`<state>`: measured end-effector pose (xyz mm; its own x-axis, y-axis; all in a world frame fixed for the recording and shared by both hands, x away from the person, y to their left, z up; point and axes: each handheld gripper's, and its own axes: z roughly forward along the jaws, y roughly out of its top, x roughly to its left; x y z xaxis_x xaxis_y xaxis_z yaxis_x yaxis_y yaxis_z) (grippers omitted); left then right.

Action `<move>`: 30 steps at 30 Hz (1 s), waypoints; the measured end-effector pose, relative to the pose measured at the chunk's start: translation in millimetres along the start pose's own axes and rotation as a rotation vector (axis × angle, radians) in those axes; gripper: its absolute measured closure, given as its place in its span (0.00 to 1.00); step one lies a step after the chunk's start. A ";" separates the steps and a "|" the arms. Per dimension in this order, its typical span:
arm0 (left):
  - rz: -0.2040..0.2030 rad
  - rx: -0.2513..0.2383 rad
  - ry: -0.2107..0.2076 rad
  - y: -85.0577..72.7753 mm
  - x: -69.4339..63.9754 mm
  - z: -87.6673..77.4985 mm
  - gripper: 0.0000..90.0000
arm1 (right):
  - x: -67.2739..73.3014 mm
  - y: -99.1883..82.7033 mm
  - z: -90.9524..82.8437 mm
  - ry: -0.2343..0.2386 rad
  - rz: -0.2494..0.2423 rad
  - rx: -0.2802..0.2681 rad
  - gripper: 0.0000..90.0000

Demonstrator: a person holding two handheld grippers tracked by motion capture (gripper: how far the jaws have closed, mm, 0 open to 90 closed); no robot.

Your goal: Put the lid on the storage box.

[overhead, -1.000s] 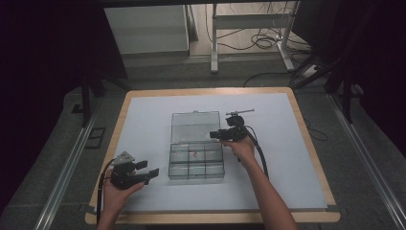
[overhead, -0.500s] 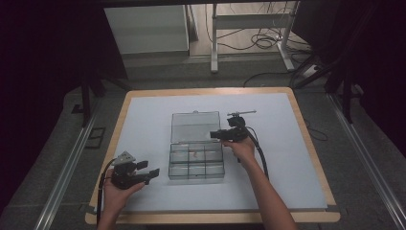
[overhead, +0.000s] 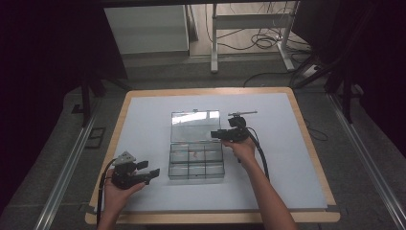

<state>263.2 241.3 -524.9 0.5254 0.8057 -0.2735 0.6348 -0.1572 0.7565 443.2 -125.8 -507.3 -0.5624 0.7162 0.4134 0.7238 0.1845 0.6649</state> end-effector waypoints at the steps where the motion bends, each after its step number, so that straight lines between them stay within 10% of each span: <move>1: 0.000 0.000 0.000 0.0 0.0 0.0 0.38 | 0.0 -0.1 -0.2 0.000 0.000 -0.001 0.62; 30: 0.008 0.005 -0.001 0.0 0.0 1.5 0.38 | 4.4 -3.7 -8.1 -0.019 -0.046 -0.063 0.71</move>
<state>264.1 240.5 -525.8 0.5313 0.8036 -0.2684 0.6335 -0.1664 0.7557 434.8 -128.8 -502.9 -0.5862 0.7208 0.3698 0.6702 0.1750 0.7213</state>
